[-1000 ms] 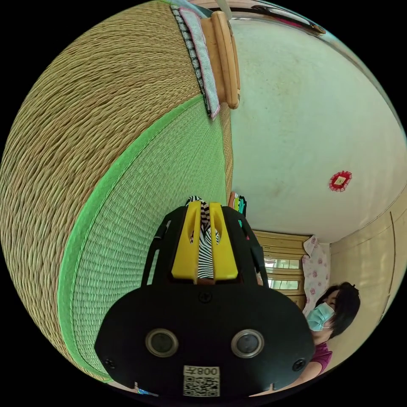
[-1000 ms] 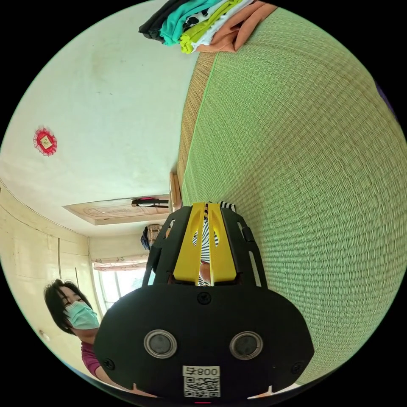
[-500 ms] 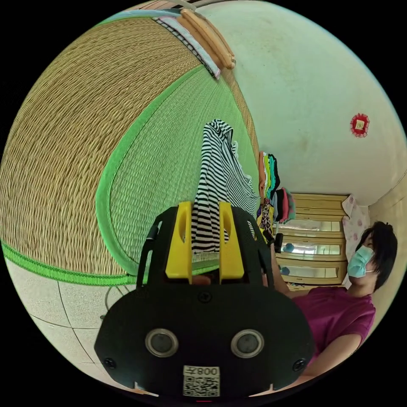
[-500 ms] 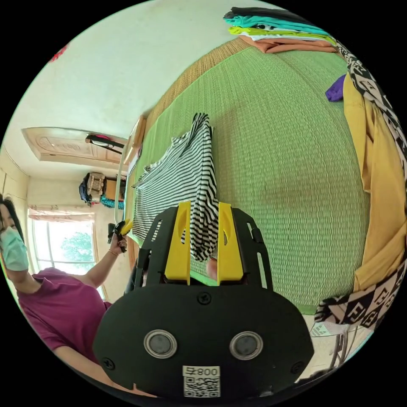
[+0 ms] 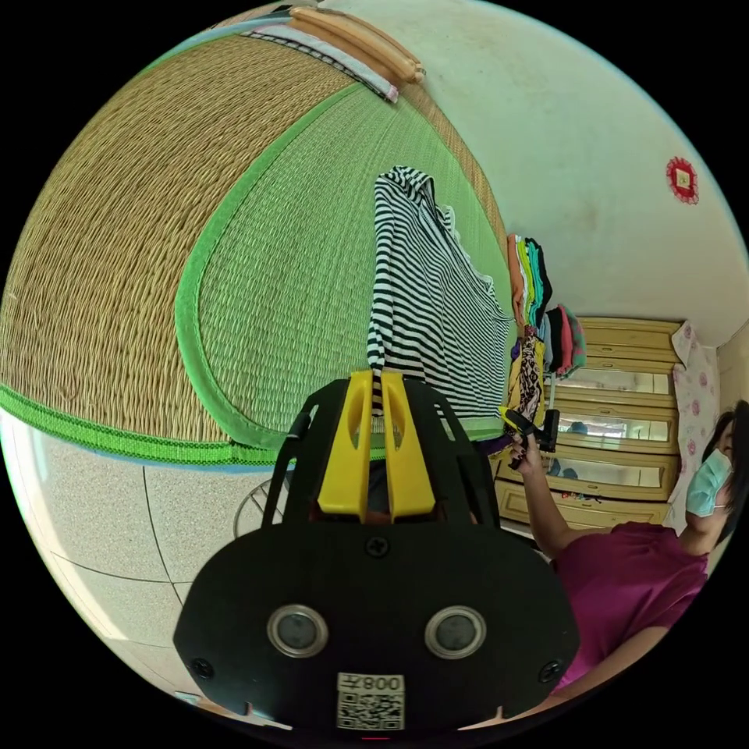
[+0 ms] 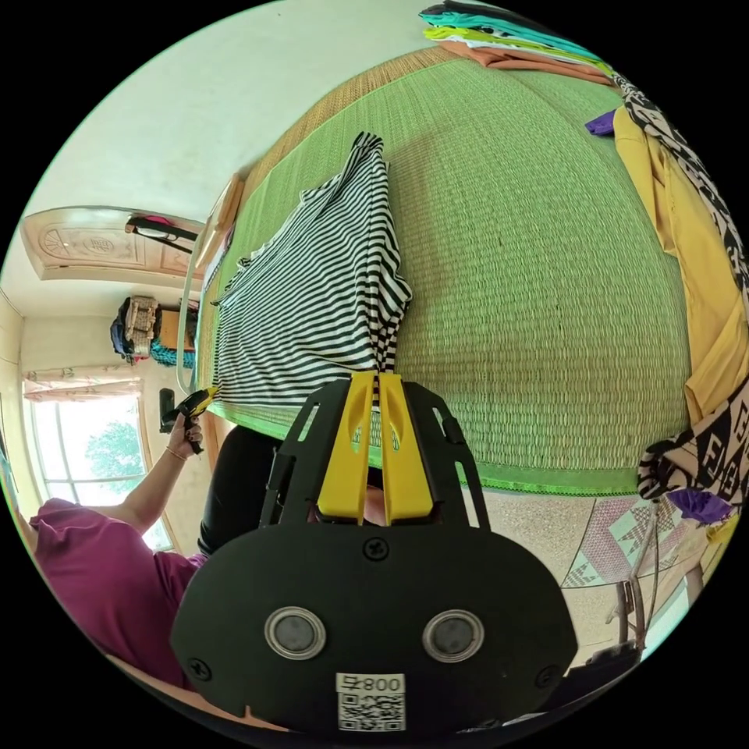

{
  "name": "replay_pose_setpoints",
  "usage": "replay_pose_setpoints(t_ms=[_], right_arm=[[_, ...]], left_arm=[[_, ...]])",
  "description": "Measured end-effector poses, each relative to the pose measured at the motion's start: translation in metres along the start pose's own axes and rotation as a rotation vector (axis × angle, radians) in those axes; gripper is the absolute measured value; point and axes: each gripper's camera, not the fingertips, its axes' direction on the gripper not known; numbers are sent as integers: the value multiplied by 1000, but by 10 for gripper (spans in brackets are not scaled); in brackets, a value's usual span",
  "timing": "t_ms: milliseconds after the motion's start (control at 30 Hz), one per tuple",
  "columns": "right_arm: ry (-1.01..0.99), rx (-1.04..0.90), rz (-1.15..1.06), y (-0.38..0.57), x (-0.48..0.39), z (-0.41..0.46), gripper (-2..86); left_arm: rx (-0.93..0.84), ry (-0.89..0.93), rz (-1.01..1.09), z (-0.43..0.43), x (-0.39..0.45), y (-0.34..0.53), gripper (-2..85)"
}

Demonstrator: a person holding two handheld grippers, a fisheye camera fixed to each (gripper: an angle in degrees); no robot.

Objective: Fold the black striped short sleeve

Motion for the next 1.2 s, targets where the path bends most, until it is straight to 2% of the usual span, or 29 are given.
replay_pose_setpoints(t_ms=[133,300,367,500,567,700,833,1000,1200], right_arm=[[-52,24,3,10,2,-6,5],[-86,-33,36,29,19,9,2],[-128,33,87,35,26,4,2],[-29,127,76,28,10,-15,2],[40,154,-8,8,-19,-18,2],[43,138,-133,-38,-61,2,8],[17,95,-198,-88,-88,38,11],[107,40,-237,-124,-106,68,7],[140,16,-239,-150,-112,86,4]], left_arm=[[13,5,31,-9,12,3,20],[-14,-26,24,-3,13,10,25],[50,-48,0,-8,14,13,31],[175,-88,58,-17,41,3,49],[148,-86,138,-6,64,-13,51],[9,-78,259,47,108,-62,59],[-41,-92,246,82,124,-105,59],[-72,-170,250,97,139,-133,40],[-62,-170,277,103,157,-153,12]])
